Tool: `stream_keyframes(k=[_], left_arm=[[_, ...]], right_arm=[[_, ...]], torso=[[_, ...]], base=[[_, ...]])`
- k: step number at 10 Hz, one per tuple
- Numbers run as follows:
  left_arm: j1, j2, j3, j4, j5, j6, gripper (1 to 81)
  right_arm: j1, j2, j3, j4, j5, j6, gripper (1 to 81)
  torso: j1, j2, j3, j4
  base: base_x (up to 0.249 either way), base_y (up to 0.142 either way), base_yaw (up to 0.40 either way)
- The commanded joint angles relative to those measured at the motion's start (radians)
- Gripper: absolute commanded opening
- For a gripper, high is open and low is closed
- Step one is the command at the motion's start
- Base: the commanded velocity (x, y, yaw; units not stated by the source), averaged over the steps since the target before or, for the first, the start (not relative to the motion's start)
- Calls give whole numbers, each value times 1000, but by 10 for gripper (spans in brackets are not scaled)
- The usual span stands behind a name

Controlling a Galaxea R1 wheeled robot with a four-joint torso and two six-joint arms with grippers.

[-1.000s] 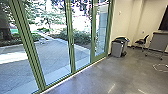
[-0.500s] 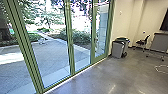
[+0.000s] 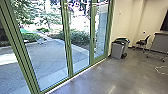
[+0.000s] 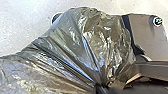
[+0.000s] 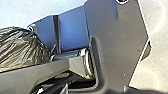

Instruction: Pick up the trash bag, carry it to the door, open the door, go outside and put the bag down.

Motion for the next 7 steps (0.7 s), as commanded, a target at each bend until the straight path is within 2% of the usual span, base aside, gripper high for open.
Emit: stream_keyframes(k=[1,7], left_arm=[[-47,0,-2,-4,70,-3,10],[-46,1,-4,-4,70,-3,10]], right_arm=[[37,6,4,-9,-55,-4,811],[41,9,4,-14,-54,-5,811]], torso=[[0,0,0,0],[0,0,0,0]], base=[[154,-75,0],[154,-72,0]])
